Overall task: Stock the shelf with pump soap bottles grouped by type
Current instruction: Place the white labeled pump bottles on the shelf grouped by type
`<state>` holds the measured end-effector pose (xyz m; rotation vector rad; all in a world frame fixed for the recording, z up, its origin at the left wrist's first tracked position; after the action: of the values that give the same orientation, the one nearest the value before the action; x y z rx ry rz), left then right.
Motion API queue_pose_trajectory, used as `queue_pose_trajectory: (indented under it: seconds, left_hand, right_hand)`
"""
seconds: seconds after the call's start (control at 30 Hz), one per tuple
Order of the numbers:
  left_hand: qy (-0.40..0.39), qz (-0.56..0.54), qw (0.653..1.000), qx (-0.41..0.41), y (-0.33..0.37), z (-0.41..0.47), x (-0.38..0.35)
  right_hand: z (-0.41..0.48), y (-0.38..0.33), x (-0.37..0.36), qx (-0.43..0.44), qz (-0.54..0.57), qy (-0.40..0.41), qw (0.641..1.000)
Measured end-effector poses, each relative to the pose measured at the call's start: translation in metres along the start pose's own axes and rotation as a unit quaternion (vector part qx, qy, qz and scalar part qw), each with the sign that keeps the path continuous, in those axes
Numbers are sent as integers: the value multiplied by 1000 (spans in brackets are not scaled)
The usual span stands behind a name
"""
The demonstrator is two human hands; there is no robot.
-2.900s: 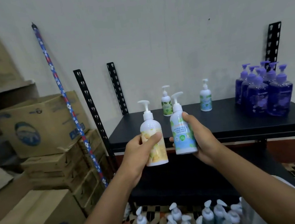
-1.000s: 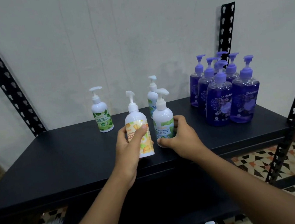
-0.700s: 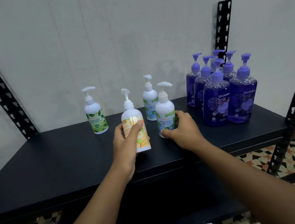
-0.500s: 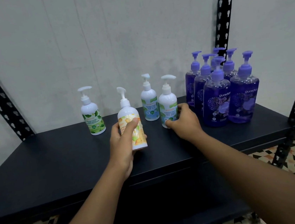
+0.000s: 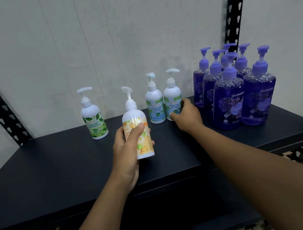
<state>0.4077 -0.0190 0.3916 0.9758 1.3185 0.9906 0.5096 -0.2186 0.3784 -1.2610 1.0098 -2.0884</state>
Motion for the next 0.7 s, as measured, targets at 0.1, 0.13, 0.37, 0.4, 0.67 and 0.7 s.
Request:
queue_pose_trajectory:
  seconds: [0.1,0.13,0.37,0.4,0.67,0.7]
  left_hand:
    - [1,-3,1000,0,-1,0,0]
    - [1,-3,1000,1,-1,0,0]
    - [4,-10,1000,2,-1,2,1]
    - [5,-13,1000,2,-1,2,2]
    - [13,-18,1000,7,1,-3,2]
    - [13,-24,1000,10,3,-6,3]
  right_hand:
    - [4,-1,-2,-8,-6,-2,1000]
    - [5,-1,-2,-10,-7,-4,1000]
    - [10,-4,-5,-19,-8,-17,1000]
    - [10,-4,-6,-20,-7,-17,1000]
    - [-14,-13,0,-25,12,-5,1000]
    - [-24,-16,0,-20,6,-2,1000]
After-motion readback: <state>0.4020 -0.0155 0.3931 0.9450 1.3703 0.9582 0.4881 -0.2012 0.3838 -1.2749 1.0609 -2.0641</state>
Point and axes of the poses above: each hand's wrist, its own z-axis towards the middle knuckle, its own x-axis out of the back of the hand, y = z × x, the point moved 1 cm from there along z, towards the middle knuckle, and after that the axes turned 4 degrees about x, right-handed, at the moved point
